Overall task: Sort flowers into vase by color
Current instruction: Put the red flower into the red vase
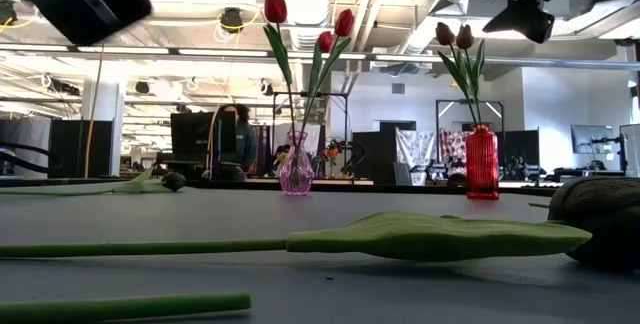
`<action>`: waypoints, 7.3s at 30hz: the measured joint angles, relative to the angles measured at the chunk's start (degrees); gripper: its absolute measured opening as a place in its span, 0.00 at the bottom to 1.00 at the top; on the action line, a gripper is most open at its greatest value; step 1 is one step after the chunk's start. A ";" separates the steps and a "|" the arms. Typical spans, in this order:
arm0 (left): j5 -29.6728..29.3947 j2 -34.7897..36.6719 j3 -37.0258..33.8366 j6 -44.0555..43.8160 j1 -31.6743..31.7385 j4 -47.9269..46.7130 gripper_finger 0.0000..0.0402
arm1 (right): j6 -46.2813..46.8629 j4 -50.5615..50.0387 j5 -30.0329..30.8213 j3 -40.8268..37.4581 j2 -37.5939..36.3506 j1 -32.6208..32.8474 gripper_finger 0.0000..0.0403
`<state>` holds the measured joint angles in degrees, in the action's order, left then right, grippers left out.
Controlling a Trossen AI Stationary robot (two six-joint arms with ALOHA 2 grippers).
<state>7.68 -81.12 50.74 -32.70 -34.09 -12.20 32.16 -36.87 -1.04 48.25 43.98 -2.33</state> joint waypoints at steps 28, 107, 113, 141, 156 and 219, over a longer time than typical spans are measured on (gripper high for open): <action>0.85 -27.84 20.66 -6.11 -8.62 -19.50 0.40 | 7.06 12.31 8.79 0.00 16.33 22.47 0.69; 5.59 -10.86 22.11 -6.03 39.83 -16.55 0.00 | -96.05 37.75 36.26 -0.02 35.26 10.53 0.69; 5.35 -10.86 22.10 -7.01 39.83 -16.64 0.00 | -101.08 43.55 40.55 -0.02 40.22 10.96 0.67; 2.17 -10.84 22.12 -9.45 39.83 -17.25 0.00 | -103.31 49.44 42.51 -0.02 42.59 11.24 0.20; 2.39 -10.80 22.12 -0.98 40.15 -16.24 0.16 | -96.66 46.87 34.67 -0.02 42.24 11.35 0.05; -16.65 7.41 -6.75 27.11 26.61 32.71 0.43 | -41.52 72.59 -8.13 -43.62 -13.82 -47.77 0.05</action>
<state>-8.97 -73.71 43.99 -5.58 -7.49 20.51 -9.37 35.72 -9.17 4.63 30.16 -50.10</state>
